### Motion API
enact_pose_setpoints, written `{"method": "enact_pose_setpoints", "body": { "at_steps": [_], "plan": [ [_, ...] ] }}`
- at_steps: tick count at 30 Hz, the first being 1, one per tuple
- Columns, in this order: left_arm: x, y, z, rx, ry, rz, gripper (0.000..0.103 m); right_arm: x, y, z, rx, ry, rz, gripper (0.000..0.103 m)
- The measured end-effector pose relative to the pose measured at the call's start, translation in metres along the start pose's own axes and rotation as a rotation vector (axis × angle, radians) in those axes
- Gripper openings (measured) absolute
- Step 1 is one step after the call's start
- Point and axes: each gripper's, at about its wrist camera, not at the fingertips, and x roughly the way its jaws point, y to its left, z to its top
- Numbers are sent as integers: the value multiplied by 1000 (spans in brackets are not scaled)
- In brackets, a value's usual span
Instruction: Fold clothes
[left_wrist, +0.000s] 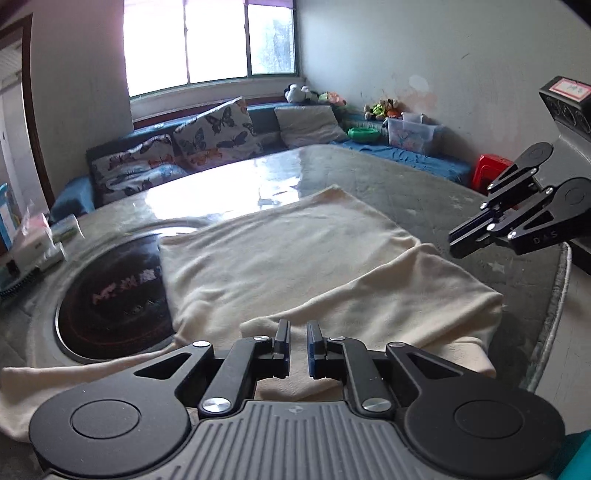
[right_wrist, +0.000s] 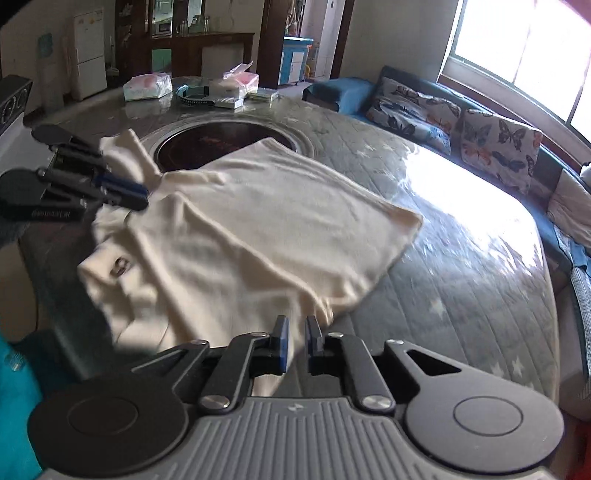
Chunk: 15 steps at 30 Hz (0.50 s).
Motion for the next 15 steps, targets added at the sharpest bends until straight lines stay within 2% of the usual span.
{"method": "enact_pose_setpoints", "body": {
  "at_steps": [5, 7, 12, 15],
  "plan": [
    [21, 11, -9, -85, 50, -1, 11, 33, -3, 6, 35, 24, 17, 9],
    [18, 16, -9, -115, 46, -13, 12, 41, -6, 5, 49, 42, 20, 9],
    [12, 22, -1, -147, 2, -20, 12, 37, 0, 14, 33, 25, 30, 9],
    [24, 28, -1, -195, 29, -16, 12, 43, 9, 24, 18, 17, 57, 9]
  ]
}}
